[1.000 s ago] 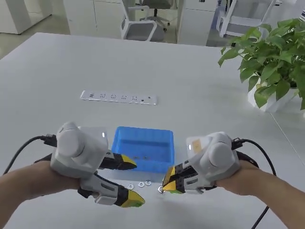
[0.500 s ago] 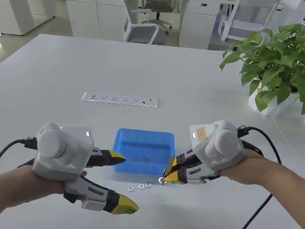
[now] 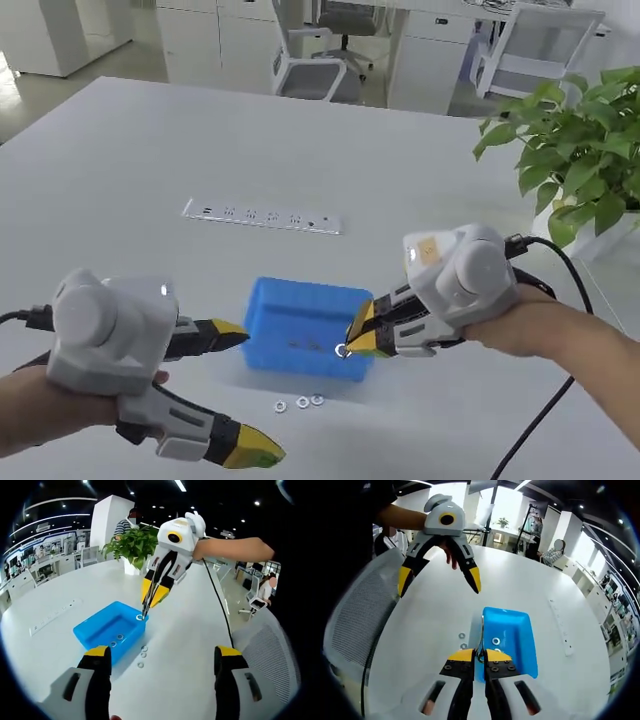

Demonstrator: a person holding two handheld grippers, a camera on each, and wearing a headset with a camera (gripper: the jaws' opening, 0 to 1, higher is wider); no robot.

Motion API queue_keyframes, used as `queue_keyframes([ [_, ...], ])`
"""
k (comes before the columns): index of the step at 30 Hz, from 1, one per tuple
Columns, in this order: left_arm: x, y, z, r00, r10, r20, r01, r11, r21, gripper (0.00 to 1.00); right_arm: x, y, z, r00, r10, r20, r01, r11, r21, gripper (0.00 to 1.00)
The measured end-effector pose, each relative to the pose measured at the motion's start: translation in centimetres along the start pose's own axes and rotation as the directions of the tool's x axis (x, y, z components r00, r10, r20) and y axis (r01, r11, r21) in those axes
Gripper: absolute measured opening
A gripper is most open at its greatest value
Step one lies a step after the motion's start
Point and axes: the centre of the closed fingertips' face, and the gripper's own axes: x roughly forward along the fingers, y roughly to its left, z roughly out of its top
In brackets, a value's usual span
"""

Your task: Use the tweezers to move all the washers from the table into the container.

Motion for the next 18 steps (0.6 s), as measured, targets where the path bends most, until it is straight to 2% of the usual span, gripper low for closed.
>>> queue_keyframes([
  [7,-0.6,0.4,0.4,0.9992,0.026,0.029,-0.026,1.0,-0.016,0.95,0.7,-1.6,-0.5,1.0,-0.008,-0.004,0.008,1.0,-0.002,0.06],
  [11,-0.8,0.5,0.4,0.9989,0.035,0.031,-0.035,0.999,-0.025,0.99,1.2,-2.1,-1.0,0.9999,-0.008,-0.009,0.008,1.0,0.002,0.07],
  [18,-1.0,1.0,0.5,0.9985,0.044,0.033,-0.043,0.998,-0.035,0.99,2.2,-2.9,-1.8,0.9999,-0.01,-0.014,0.01,1.0,0.014,0.07],
])
